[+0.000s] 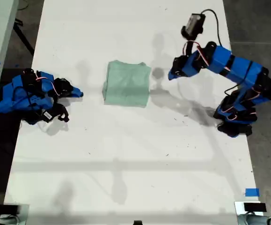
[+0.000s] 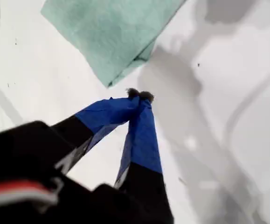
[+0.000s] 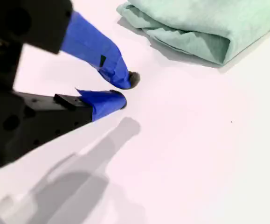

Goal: Fold t-shirt

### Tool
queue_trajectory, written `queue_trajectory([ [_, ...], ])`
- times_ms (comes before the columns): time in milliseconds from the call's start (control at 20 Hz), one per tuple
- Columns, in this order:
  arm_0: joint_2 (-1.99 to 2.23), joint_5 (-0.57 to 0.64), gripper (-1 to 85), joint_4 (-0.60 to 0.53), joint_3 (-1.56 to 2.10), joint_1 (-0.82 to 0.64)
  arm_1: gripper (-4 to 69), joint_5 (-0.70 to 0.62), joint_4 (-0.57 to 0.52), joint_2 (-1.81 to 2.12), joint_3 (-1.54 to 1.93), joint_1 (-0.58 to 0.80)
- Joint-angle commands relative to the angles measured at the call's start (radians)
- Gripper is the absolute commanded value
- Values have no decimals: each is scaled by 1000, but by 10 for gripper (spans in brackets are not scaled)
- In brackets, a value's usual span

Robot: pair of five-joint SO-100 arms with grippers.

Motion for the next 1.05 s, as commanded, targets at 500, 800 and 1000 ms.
queue_trajectory([
  [500, 5, -5, 48, 2, -3, 21, -6, 634, 25, 1327, 1164, -377],
  [800, 5, -5, 48, 2, -3, 20, -4, -92, 35, 1345, 1160, -342],
  [1000, 5, -5, 48, 2, -3, 18, -4, -92, 37, 1345, 1160, -342],
])
